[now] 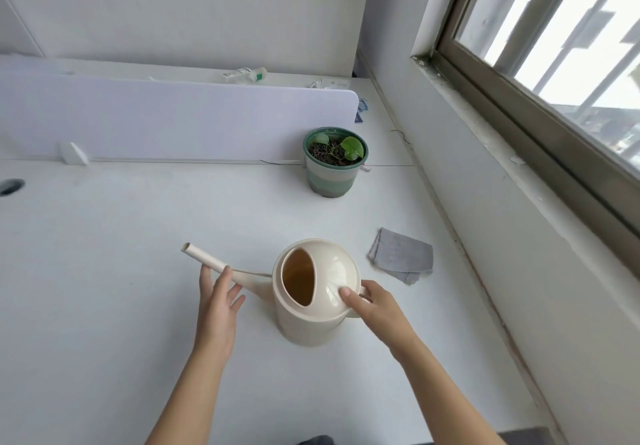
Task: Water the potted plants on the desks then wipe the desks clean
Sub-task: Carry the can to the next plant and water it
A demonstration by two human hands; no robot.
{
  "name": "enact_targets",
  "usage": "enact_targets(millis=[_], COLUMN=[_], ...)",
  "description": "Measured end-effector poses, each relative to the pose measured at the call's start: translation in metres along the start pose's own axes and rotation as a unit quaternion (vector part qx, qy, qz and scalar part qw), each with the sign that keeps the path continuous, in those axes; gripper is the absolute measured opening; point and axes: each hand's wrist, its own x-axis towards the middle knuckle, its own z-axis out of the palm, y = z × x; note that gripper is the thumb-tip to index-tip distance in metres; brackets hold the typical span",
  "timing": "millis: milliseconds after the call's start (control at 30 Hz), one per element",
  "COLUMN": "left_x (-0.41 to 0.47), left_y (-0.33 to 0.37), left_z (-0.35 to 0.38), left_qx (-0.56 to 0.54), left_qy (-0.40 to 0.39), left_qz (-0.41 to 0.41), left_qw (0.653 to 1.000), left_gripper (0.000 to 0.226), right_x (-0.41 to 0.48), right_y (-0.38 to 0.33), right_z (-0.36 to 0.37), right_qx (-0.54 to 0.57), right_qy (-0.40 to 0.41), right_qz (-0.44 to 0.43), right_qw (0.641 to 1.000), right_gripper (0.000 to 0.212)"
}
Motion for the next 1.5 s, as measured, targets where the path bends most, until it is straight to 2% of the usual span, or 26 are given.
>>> enact_targets(millis=[133,233,367,567,833,967,1067,1167,1333,1500], left_x=[0.005,0.006,0.0,-0.026,-0.13,-0.194,-0.239,-0.279,-0.325,-0.366], left_y=[-0.002,-0.002,-0.001,0.011,0.033,0.03,0.022,0.015,0.009,0.014], left_z=[0.001,0.003,0.007,0.006,-0.019,-0.041,-0.062,-0.089,-0.131,-0.198], left_qx=[-0.013,-0.013,-0.028,-0.025,-0.06,-0.078,-0.072,-0.097,-0.127,-0.147], left_qy=[0.003,0.011,0.025,0.063,0.157,0.237,0.275,0.336,0.392,0.418], left_qz=[0.0,-0.007,-0.002,0.043,0.143,0.182,0.196,0.209,0.229,0.24], left_qw=[1.0,1.0,0.999,0.997,0.975,0.951,0.938,0.913,0.882,0.864], left_gripper=[0.049,0.049,0.048,0.047,0.046,0.045,0.033,0.035,0.027,0.036], right_x=[0.009,0.014,0.014,0.006,-0.025,-0.047,-0.071,-0.102,-0.145,-0.197], right_y=[-0.006,-0.002,-0.007,-0.032,-0.059,-0.063,-0.068,-0.069,-0.068,-0.069], right_z=[-0.009,-0.008,-0.015,-0.025,-0.022,0.005,0.032,0.062,0.111,0.173], right_qx=[-0.055,-0.04,-0.017,0.009,0.042,0.037,0.029,-0.016,-0.053,-0.069], right_qy=[-0.036,-0.052,-0.097,-0.127,-0.216,-0.274,-0.321,-0.368,-0.437,-0.449], right_qz=[0.042,0.043,0.031,-0.001,-0.048,-0.063,-0.053,-0.07,-0.096,-0.124], right_qw=[0.997,0.997,0.995,0.992,0.974,0.959,0.945,0.927,0.893,0.882], right_gripper=[0.069,0.078,0.073,0.042,0.055,0.055,0.054,0.05,0.032,0.032])
